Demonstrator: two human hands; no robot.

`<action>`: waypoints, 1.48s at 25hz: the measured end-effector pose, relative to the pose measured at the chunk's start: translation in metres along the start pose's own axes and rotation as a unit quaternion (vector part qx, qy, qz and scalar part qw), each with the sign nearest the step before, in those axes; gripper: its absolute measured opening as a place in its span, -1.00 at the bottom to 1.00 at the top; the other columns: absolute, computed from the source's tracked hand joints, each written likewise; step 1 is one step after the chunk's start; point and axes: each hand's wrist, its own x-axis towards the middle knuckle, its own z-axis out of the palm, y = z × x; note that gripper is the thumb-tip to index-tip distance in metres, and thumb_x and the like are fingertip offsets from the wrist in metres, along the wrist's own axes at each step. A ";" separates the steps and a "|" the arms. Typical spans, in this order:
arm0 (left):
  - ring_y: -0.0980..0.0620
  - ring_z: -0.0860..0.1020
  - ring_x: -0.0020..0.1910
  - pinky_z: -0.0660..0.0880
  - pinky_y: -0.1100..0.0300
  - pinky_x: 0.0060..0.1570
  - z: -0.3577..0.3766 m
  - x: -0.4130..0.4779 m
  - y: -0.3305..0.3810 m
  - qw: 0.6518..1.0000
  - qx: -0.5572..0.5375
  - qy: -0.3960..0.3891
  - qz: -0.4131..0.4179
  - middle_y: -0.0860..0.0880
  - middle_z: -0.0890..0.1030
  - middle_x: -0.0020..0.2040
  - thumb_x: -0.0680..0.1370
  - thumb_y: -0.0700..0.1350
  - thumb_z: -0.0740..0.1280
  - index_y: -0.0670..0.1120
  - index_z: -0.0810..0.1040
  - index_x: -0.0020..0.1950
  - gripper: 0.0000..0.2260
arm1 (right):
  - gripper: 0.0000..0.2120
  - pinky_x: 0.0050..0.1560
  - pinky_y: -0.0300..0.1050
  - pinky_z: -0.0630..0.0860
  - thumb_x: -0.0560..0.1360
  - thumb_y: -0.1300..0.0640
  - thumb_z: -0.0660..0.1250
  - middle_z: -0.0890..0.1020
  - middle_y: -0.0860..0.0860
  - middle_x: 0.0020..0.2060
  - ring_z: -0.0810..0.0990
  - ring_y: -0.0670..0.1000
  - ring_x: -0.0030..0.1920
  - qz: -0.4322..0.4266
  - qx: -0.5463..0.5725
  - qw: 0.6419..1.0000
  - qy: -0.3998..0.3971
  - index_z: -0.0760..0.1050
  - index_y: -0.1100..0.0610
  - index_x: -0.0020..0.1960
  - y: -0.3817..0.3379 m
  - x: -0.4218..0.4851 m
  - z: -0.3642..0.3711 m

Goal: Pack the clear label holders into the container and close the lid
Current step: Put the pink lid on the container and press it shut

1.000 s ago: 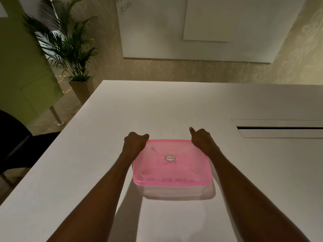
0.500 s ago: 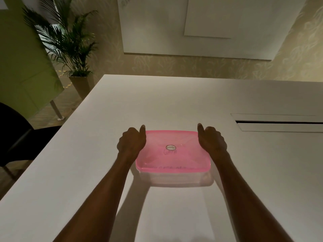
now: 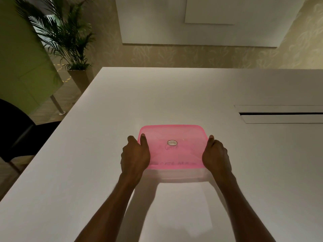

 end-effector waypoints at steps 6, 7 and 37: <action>-0.26 0.55 -0.04 0.48 -0.05 -0.04 -0.002 -0.005 0.002 0.998 -0.058 0.007 -0.025 -0.18 0.60 -0.01 0.65 0.11 0.09 -0.14 0.41 -0.02 -0.68 | -0.57 0.32 0.24 0.47 0.74 0.07 -0.05 0.57 0.34 0.24 0.52 0.39 0.27 -0.015 0.057 0.998 0.002 0.47 0.32 0.28 0.005 0.000 0.004; -0.26 0.53 -0.07 0.47 -0.05 -0.05 -0.004 -0.006 0.003 0.998 -0.061 0.008 -0.029 -0.19 0.60 -0.03 0.64 0.07 0.09 -0.13 0.39 -0.07 -0.71 | -0.58 0.30 0.28 0.50 0.73 0.08 -0.05 0.57 0.33 0.23 0.53 0.38 0.25 -0.010 0.065 0.998 -0.009 0.47 0.31 0.27 0.004 -0.002 0.003; -0.12 0.38 0.55 0.27 -0.13 0.54 0.041 -0.020 0.007 0.903 0.221 0.097 0.357 -0.06 0.46 0.53 0.66 0.07 -0.04 0.07 0.53 0.49 -0.50 | -0.58 0.53 0.35 0.28 0.63 -0.06 0.21 0.50 0.00 0.50 0.41 0.18 0.54 -0.380 -0.245 0.879 0.152 0.48 -0.10 0.48 -0.005 -0.019 0.057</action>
